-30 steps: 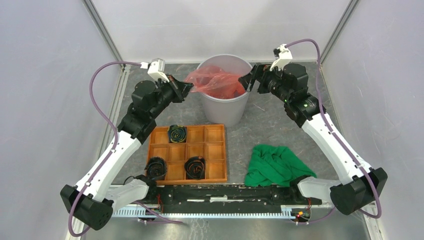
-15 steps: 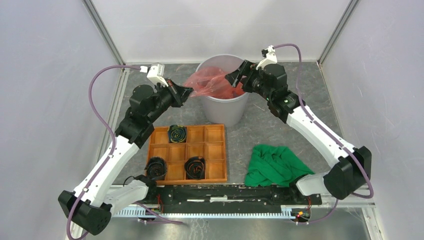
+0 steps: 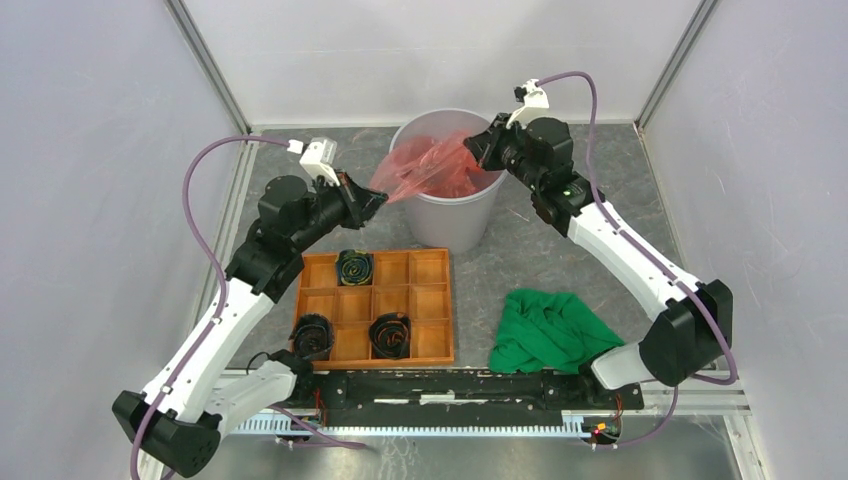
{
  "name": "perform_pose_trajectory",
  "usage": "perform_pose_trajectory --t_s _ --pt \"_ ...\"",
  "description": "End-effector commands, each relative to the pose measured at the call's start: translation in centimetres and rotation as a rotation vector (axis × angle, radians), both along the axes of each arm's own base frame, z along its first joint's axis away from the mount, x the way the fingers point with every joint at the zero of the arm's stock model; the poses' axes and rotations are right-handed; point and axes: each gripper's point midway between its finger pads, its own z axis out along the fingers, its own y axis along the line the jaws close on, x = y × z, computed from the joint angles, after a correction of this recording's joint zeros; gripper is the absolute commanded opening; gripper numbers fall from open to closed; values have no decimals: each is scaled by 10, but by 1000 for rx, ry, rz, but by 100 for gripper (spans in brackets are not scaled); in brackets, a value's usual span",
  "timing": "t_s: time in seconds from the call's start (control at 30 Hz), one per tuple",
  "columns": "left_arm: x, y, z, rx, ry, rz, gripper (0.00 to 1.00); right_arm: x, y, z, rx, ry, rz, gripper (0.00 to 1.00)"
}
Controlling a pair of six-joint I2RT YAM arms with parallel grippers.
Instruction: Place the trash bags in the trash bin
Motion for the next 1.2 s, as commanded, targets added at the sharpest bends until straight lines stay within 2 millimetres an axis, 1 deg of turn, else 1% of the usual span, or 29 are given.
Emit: perform_pose_trajectory --t_s 0.0,0.07,0.13,0.17,0.2,0.23,0.27,0.3,0.33,0.4,0.53,0.6,0.63,0.7,0.77,0.87,0.93,0.97,1.03,1.17 --pt "-14 -3 2 64 -17 -88 16 -11 9 58 -45 -231 127 0" --pt "-17 3 6 109 -15 -82 35 -27 12 67 -123 -327 215 0" --pt "-20 11 20 147 -49 -64 53 -38 5 71 -179 -405 228 0" --pt "-21 17 36 156 -86 -43 61 -42 -1 70 -201 -424 216 0" --pt "-21 24 44 172 -104 -12 69 -47 -6 73 -223 -455 209 0" --pt "-20 31 62 174 -142 25 76 -51 -10 72 -240 -476 207 0" --pt "-20 38 75 178 -167 61 81 -58 -13 74 -251 -506 213 0" --pt "-18 43 87 176 -190 95 85 -65 -13 74 -259 -530 227 0" --pt "-17 45 98 167 -214 108 86 -71 -14 73 -265 -550 244 0" --pt "-14 40 111 156 -243 92 88 -84 -11 71 -267 -586 293 0" --pt "2 19 115 171 -226 14 93 -109 -10 60 -262 -649 368 0" --pt "16 12 107 193 -199 2 98 -116 -13 52 -271 -655 372 0" --pt "24 8 100 214 -178 -6 100 -118 -14 47 -275 -652 374 0" --pt "42 4 86 255 -141 3 100 -124 -15 40 -274 -651 387 0" --pt "60 4 73 289 -102 40 100 -129 -16 35 -273 -649 398 0" --pt "78 0 59 312 -67 52 100 -134 -17 28 -295 -658 415 0" --pt "85 -7 52 311 -45 34 100 -137 -17 23 -300 -654 422 0" --pt "85 -13 49 302 -36 4 99 -137 -18 21 -302 -646 421 0" --pt "82 -25 45 273 -17 -53 93 -138 -19 16 -305 -631 426 0" --pt "75 -39 41 225 -14 -132 74 -144 -17 8 -304 -615 456 1"
